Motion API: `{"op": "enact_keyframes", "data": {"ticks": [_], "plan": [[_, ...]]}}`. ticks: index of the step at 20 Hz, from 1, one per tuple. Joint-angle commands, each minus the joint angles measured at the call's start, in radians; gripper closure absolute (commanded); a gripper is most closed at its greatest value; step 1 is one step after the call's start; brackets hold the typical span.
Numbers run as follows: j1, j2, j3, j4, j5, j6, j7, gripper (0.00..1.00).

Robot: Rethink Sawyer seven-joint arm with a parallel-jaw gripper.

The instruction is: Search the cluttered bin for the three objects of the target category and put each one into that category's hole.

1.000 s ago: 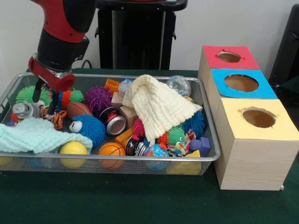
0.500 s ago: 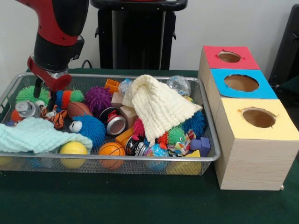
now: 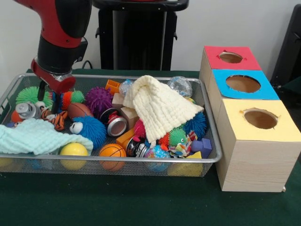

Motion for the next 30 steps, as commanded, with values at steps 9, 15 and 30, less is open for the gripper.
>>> {"op": "enact_keyframes", "data": {"ticks": [9, 15, 30], "plan": [[0.043, -0.036, 0.131, 0.088, -0.044, -0.099, 0.045, 0.0], [0.063, -0.024, 0.123, 0.073, -0.039, -0.118, 0.057, 0.0], [0.102, 0.056, 0.063, 0.051, -0.031, -0.224, 0.101, 0.0]]}}
